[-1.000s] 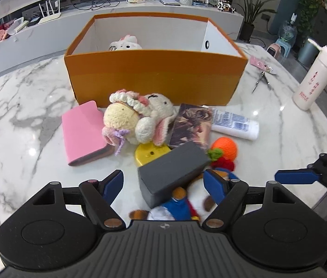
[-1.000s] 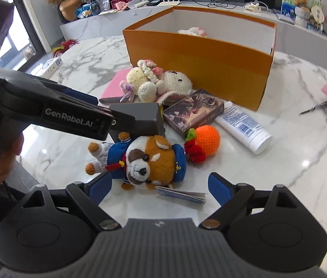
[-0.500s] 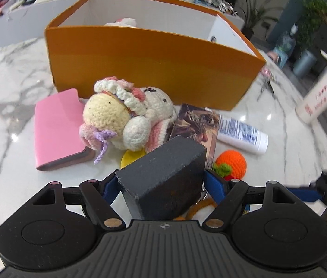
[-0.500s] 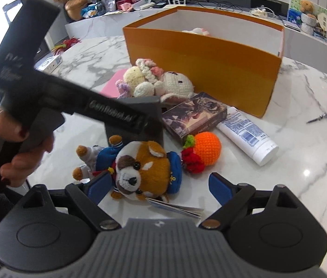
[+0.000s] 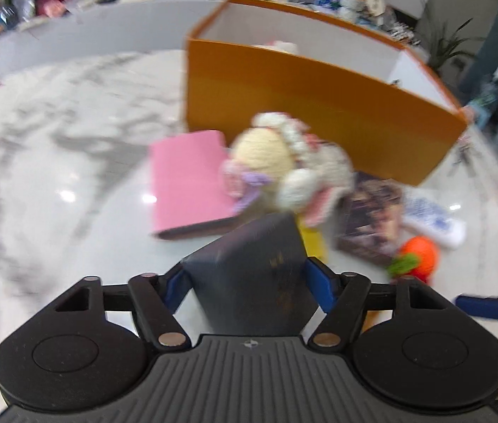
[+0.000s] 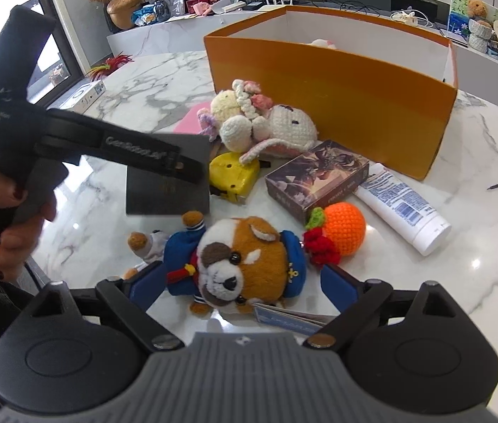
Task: Organize objects
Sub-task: 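Grasp the dark gray box with the left tool and lift it upright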
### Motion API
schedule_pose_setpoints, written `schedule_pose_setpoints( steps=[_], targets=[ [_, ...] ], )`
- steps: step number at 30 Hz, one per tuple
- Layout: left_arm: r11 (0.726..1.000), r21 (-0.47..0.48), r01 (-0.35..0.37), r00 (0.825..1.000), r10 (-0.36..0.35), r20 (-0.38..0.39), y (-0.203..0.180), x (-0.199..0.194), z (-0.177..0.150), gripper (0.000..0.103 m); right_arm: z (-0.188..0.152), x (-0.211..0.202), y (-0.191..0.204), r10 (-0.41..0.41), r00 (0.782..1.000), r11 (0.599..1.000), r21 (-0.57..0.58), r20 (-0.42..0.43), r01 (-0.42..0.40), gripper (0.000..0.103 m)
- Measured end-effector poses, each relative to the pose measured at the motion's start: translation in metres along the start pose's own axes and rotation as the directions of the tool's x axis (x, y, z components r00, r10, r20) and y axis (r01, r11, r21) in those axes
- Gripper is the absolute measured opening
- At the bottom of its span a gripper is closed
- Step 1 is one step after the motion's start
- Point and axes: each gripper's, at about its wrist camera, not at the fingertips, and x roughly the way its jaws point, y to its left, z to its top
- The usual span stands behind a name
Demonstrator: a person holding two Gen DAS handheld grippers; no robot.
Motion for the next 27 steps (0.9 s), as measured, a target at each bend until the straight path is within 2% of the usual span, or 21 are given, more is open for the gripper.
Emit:
schedule_pose_setpoints(
  steps=[3, 13, 14, 16, 19, 23, 27],
  targets=[
    [1.0, 0.007, -0.029, 1.0, 0.029, 0.0, 0.008, -0.002, -0.004, 0.08, 0.0, 0.003, 0.005, -0.002, 1.0, 1.0, -0.01, -0.001, 0.002, 0.095],
    [0.998, -0.037, 0.053, 0.995, -0.056, -0.084, 0.005, 0.017, -0.014, 0.079, 0.0, 0.013, 0.015, -0.017, 1.0, 0.999, -0.031, 0.009, 0.018, 0.097],
    [0.998, -0.037, 0.048, 0.995, -0.051, -0.081, 0.003, 0.017, -0.015, 0.078, 0.0, 0.013, 0.015, -0.017, 1.0, 0.999, -0.043, 0.014, 0.018, 0.097],
    [0.999, -0.036, 0.031, 0.996, -0.033, -0.079, 0.0, 0.017, -0.016, 0.066, -0.001, 0.013, 0.015, -0.008, 1.0, 0.997, -0.074, 0.03, 0.01, 0.099],
    [0.999, -0.051, 0.012, 0.995, -0.017, -0.094, 0.004, 0.019, -0.015, 0.064, 0.0, 0.013, 0.017, 0.026, 0.998, 0.989, -0.146, 0.053, -0.018, 0.1],
    [0.999, -0.042, -0.032, 0.995, 0.028, -0.099, 0.01, 0.02, -0.015, 0.064, -0.001, 0.012, 0.026, 0.093, 0.993, 0.927, -0.369, 0.069, -0.061, 0.1],
    [0.999, -0.034, -0.035, 0.994, 0.031, -0.102, 0.015, 0.02, -0.015, 0.064, -0.002, 0.02, 0.031, 0.148, 0.988, 0.877, -0.469, 0.046, -0.109, 0.102]
  ],
)
